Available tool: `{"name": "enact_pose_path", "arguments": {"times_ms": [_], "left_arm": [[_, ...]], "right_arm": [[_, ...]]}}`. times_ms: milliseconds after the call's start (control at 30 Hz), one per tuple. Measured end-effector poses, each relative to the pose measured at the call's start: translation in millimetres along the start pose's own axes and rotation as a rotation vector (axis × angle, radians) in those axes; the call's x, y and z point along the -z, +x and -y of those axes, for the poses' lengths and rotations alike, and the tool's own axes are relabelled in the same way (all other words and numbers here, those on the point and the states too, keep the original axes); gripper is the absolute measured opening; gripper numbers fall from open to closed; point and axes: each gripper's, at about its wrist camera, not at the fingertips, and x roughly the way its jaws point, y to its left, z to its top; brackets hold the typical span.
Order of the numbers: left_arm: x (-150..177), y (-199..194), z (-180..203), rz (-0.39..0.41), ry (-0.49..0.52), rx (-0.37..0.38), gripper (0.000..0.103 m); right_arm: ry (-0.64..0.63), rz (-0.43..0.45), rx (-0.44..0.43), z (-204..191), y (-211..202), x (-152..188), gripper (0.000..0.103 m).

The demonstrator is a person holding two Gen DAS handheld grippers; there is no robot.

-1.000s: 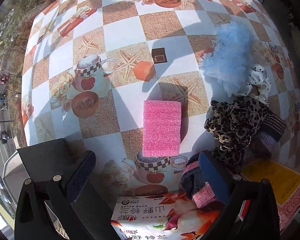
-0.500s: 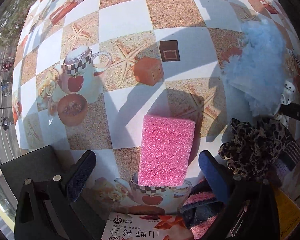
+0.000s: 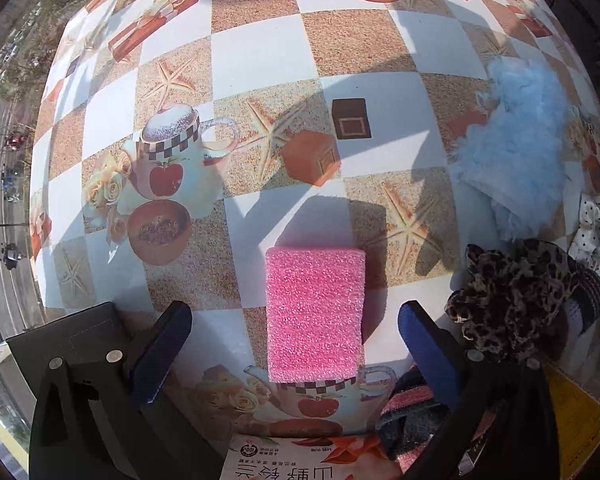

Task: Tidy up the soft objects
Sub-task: 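Grasp the pink sponge with the left tool while the right tool grasps the white polka-dot scrunchie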

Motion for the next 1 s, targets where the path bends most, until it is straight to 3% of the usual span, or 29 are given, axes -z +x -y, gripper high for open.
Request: {"name": "enact_pose_path", "arguments": {"times_ms": [100, 267, 400, 667, 833, 900, 967, 1000], "left_arm": [[-0.4, 9.0, 3.9, -0.015, -0.019, 0.011, 0.103], [-2.9, 18.7, 6.8, -0.015, -0.032, 0.027, 0.103], [-0.2, 26.2, -3.4, -0.024, -0.077, 0.095, 0.103], [21.0, 26.3, -14.1, 0.059, -0.118, 0.096, 0.103], [17.5, 29.2, -14.0, -0.017, -0.137, 0.101, 0.101], [8.4, 27.6, -9.9, -0.014, -0.118, 0.101, 0.093], [9.1, 20.6, -7.2, 0.004, -0.094, 0.100, 0.079], [9.2, 16.4, -5.5, 0.017, -0.082, 0.099, 0.063]], "right_arm": [[-0.034, -0.029, 0.094, -20.6, 16.6, -3.4, 0.101], [-0.028, -0.065, 0.146, -29.8, 39.4, -1.8, 0.102], [-0.029, -0.061, 0.132, -30.0, 38.9, -3.0, 0.103], [-0.026, -0.068, 0.135, -32.1, 39.7, -9.1, 0.103], [-0.001, -0.064, 0.134, -30.7, 39.8, 2.0, 0.102], [0.001, -0.055, 0.130, -30.0, 35.2, 4.0, 0.095], [-0.006, -0.026, 0.124, -31.5, 27.8, 10.7, 0.070], [-0.016, -0.015, 0.120, -31.8, 24.1, 12.0, 0.060]]}}
